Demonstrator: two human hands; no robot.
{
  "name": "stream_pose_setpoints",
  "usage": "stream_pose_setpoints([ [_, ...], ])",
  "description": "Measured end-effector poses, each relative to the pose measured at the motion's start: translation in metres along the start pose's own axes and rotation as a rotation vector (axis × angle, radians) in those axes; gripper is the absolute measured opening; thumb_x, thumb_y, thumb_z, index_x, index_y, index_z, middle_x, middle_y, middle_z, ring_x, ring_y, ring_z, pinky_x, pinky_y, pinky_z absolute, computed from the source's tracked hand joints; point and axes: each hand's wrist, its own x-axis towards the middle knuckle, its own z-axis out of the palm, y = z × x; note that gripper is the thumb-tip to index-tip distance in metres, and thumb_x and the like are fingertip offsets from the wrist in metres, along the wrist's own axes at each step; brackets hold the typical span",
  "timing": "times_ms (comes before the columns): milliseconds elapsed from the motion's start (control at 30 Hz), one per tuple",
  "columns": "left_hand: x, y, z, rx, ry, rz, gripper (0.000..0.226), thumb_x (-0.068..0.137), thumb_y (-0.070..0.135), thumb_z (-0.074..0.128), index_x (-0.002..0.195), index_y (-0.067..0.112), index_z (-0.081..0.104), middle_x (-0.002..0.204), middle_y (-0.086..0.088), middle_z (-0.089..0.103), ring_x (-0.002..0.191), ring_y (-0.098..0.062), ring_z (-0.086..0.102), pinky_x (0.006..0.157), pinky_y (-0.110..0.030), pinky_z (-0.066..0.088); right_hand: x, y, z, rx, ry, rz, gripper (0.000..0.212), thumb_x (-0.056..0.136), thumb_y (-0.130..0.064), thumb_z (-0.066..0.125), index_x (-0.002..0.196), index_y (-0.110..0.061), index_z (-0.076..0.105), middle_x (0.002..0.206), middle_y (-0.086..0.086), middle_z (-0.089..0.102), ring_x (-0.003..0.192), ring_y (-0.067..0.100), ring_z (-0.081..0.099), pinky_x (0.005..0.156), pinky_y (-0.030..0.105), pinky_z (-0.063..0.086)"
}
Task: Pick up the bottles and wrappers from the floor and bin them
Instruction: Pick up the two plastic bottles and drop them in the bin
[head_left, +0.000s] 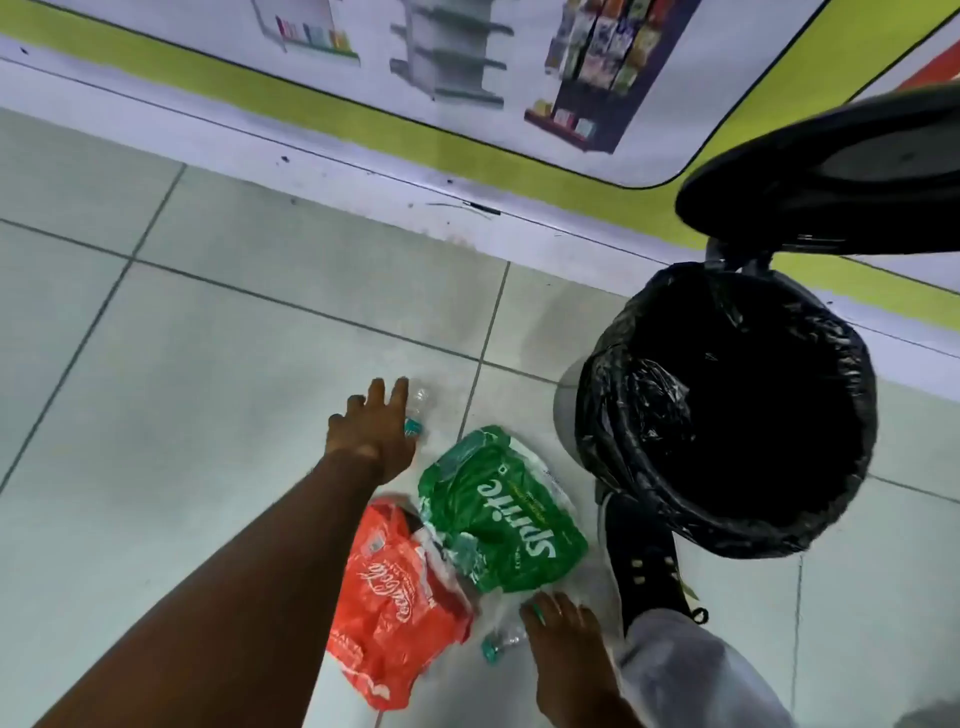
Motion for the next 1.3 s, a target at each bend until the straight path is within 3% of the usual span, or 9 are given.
stream_pose_setpoints([
  [67, 0.008, -0.003, 0.010, -0.016, -0.002, -0.058, 0.083, 0.089, 0.049, 0.053, 0.151, 0.025, 0.004, 0.158, -0.010, 0.018, 0.133, -0.037, 0.035, 0.096, -0.051, 0.042, 0.008, -0.002, 0.008, 0.115, -0.004, 0.059, 0.011, 0.050, -0.020, 0.068, 0.060, -0.022, 0.073, 0.075, -0.002, 0.075, 0.064, 0.019, 0.071, 0.056, 0.033, 0.058],
  [267, 0.027, -0.002, 0.050, -0.093, 0.009, -0.092, 0.087, 0.085, 0.049, 0.060, 0.150, 0.021, 0.009, 0.144, -0.014, 0.037, 0.120, -0.039, 0.046, 0.087, -0.049, 0.046, 0.006, 0.017, 0.060, -0.199, 0.062, -0.021, 0.031, 0.068, -0.020, 0.045, 0.065, -0.026, 0.075, 0.079, -0.001, 0.075, 0.076, 0.020, 0.073, 0.080, 0.044, 0.051],
  [433, 0.028, 0.001, 0.067, -0.130, 0.009, -0.150, 0.081, 0.087, 0.032, 0.062, 0.148, 0.018, 0.011, 0.131, -0.017, 0.050, 0.110, -0.038, 0.055, 0.080, -0.047, 0.049, 0.007, 0.024, 0.062, -0.232, -0.012, -0.022, 0.014, 0.053, -0.025, 0.066, 0.065, -0.027, 0.074, 0.069, -0.007, 0.069, 0.071, 0.017, 0.070, 0.083, 0.041, 0.044],
  [567, 0.017, 0.005, 0.068, -0.102, 0.020, -0.120, 0.077, 0.082, 0.032, 0.067, 0.141, 0.016, 0.019, 0.125, -0.017, 0.051, 0.108, -0.037, 0.052, 0.075, -0.044, 0.046, 0.004, 0.018, 0.049, -0.092, -0.125, 0.065, 0.045, 0.021, -0.028, 0.091, 0.062, -0.029, 0.072, 0.061, -0.005, 0.065, 0.056, 0.018, 0.064, 0.063, 0.031, 0.056],
  [700, -0.007, 0.005, 0.046, -0.225, 0.082, -0.147, 0.077, 0.075, 0.037, 0.073, 0.135, 0.016, 0.028, 0.124, -0.014, 0.049, 0.109, -0.035, 0.048, 0.074, -0.046, 0.048, -0.008, 0.018, 0.032, -0.088, -0.261, -0.030, 0.056, 0.072, -0.012, 0.067, 0.125, -0.019, 0.051, 0.125, 0.007, 0.049, 0.114, 0.030, 0.048, 0.092, 0.040, 0.041],
  [767, -0.031, 0.008, 0.020, -0.294, 0.125, -0.125, 0.078, 0.073, 0.040, 0.073, 0.135, 0.018, 0.031, 0.123, -0.013, 0.048, 0.107, -0.035, 0.049, 0.073, -0.046, 0.049, -0.020, 0.013, 0.010, 0.023, -0.294, 0.020, 0.060, 0.074, -0.014, 0.059, 0.131, -0.025, 0.042, 0.132, 0.002, 0.040, 0.120, 0.027, 0.039, 0.095, 0.038, 0.035],
  [933, -0.096, 0.021, -0.063, -0.398, 0.197, 0.027, 0.068, 0.072, 0.039, 0.072, 0.131, 0.021, 0.045, 0.120, -0.009, 0.051, 0.102, -0.031, 0.052, 0.077, -0.043, 0.051, -0.061, -0.005, -0.075, 0.385, -0.028, 0.136, 0.064, 0.064, -0.037, 0.055, 0.128, -0.040, 0.045, 0.124, -0.012, 0.048, 0.114, 0.016, 0.049, 0.091, 0.026, 0.039],
  [1100, -0.157, 0.053, -0.181, -0.439, 0.240, 0.184, 0.065, 0.065, 0.042, 0.068, 0.124, 0.025, 0.049, 0.114, -0.003, 0.054, 0.096, -0.027, 0.057, 0.078, -0.040, 0.052, -0.118, 0.005, -0.212, 0.674, 0.420, 0.167, 0.028, 0.064, -0.045, 0.067, 0.092, -0.044, 0.065, 0.080, -0.013, 0.065, 0.083, 0.006, 0.061, 0.075, -0.002, 0.032],
  [1300, -0.206, 0.100, -0.291, -0.434, 0.339, 0.335, 0.061, 0.064, 0.036, 0.068, 0.120, 0.029, 0.047, 0.110, 0.000, 0.055, 0.093, -0.027, 0.060, 0.072, -0.037, 0.052, -0.178, 0.046, -0.332, 0.896, 0.640, 0.289, 0.058, 0.056, -0.021, 0.087, 0.107, -0.040, 0.067, 0.102, -0.014, 0.072, 0.093, 0.006, 0.066, 0.082, 0.021, 0.050],
])
